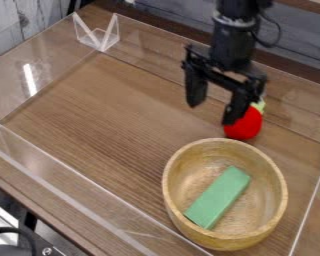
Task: Move the red object to the left side of the table
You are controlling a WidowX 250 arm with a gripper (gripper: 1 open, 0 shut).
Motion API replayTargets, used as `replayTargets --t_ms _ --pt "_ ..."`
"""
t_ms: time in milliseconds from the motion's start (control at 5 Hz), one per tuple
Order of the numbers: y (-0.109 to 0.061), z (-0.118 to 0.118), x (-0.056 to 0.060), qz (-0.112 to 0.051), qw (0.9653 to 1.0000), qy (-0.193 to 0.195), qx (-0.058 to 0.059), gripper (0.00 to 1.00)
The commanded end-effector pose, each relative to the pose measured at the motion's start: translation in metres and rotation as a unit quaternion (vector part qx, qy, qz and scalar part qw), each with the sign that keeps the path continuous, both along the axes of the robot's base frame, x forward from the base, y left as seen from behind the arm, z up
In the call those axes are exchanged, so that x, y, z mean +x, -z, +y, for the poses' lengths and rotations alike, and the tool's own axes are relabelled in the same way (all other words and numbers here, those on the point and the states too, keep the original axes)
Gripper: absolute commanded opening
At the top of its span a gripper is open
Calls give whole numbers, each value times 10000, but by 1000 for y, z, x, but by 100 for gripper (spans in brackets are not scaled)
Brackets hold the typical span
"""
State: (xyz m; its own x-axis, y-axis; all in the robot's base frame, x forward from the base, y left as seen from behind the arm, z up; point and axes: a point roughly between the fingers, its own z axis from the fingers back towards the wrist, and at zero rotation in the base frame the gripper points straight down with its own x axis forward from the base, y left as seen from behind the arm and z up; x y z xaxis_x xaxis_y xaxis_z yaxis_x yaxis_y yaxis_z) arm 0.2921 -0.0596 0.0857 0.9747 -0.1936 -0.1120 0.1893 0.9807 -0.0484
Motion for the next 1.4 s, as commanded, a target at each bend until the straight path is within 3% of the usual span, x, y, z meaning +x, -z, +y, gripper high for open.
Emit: replayTargets --t_ms 0,200,400,800,1000,1200 --pt "-5 -18 14 -356 9993 108 -51 100" --pt "4 -31 29 -448 9989 137 -7 100" --pt "9 -31 41 -642 9979 41 17 100" --pt "-14 -19 42 -1057 9940 -232 -148 100" --pt "-12 -11 44 -1172 9921 -432 -149 100" --pt "-2 -6 48 -1146 9922 -484 -115 100"
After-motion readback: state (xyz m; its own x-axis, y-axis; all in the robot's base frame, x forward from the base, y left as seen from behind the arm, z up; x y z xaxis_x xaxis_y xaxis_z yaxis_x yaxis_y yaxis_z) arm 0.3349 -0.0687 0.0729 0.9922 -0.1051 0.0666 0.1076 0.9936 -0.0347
